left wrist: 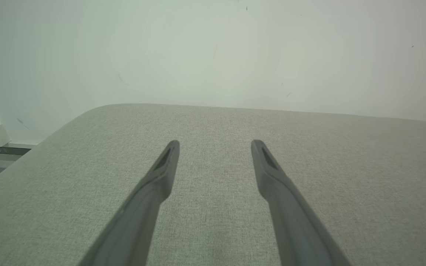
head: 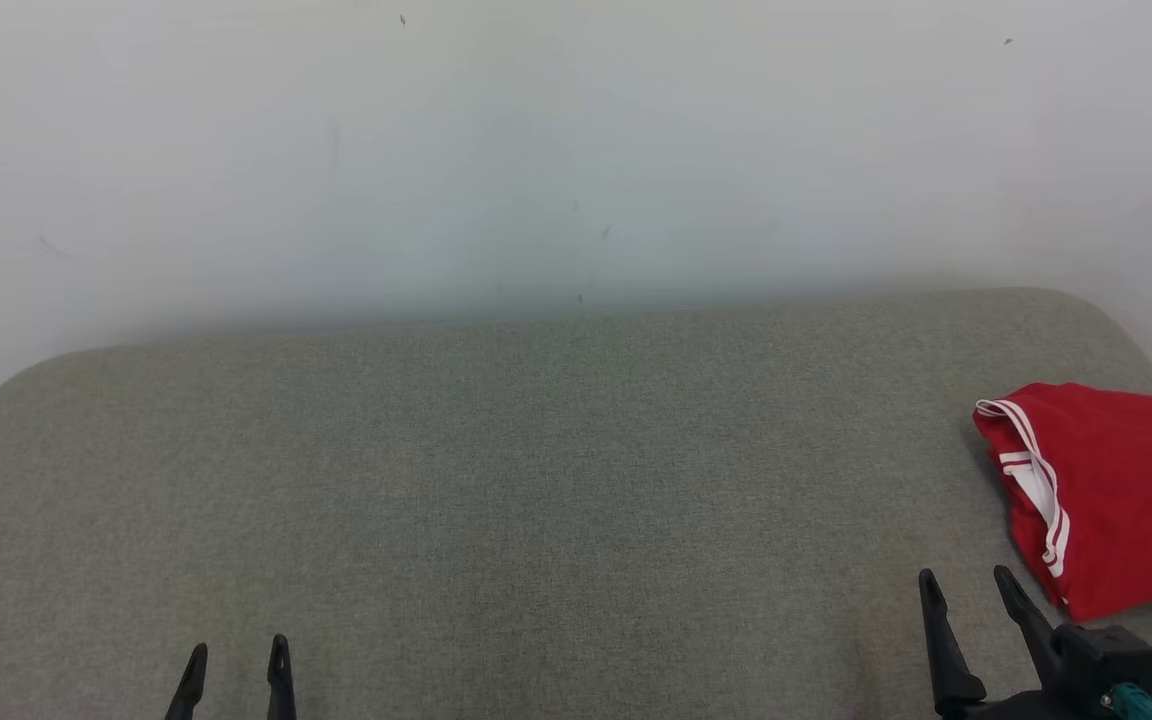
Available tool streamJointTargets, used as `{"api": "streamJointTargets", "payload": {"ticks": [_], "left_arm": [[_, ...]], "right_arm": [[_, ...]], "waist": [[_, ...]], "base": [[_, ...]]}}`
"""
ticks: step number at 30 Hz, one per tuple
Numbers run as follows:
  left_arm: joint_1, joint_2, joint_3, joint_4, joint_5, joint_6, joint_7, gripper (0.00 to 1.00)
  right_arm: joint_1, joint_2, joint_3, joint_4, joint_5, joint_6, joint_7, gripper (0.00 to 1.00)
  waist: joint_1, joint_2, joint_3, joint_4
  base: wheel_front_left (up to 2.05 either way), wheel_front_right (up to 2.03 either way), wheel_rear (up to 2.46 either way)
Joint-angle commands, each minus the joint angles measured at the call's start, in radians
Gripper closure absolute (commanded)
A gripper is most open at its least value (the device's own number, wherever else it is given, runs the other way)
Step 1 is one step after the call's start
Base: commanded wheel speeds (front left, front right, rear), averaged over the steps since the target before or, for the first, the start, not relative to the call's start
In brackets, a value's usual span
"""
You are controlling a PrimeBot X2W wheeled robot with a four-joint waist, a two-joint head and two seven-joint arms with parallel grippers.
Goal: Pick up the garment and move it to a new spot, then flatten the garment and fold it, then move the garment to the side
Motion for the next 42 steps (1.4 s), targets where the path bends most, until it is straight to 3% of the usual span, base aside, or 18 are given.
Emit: {"api": "streamJointTargets", "payload": {"ticks": [1,18,19,24,42], "left_arm": [[0.007,-0.001,0.004,0.002,0.007,0.0,-0.003,0.0],[0.006,-0.004,0.014,0.004,0.01,0.001,-0.003,0.0],[-0.001,-0.003,0.011,0.005,0.006,-0.001,0.001,1.0],[0.011,-0.011,0.007,0.055,0.006,-0.001,0.007,1.0],[-0.035,-0.009,0.018,0.04,-0.34,-0.005,0.095,1.0]], "right_arm": [[0.008,0.004,-0.001,-0.004,-0.004,-0.003,0.002,0.0],[0.012,0.009,0.002,-0.003,-0.002,-0.003,0.005,0.0],[0.008,0.008,0.003,0.002,0.001,0.0,0.007,1.0],[0.035,0.014,0.005,0.055,0.002,0.0,0.012,1.0],[-0.01,0.022,-0.016,0.053,0.345,0.0,0.058,1.0]], "waist": [[0.0,0.0,0.0,0.0],[0.0,0.0,0.005,0.003],[0.0,0.0,0.005,0.003],[0.0,0.0,0.005,0.003],[0.0,0.0,0.018,0.008]], "base": [[0.0,0.0,0.0],[0.0,0.0,0.0],[0.0,0.0,0.0],[0.0,0.0,0.0],[0.0,0.0,0.0]]}}
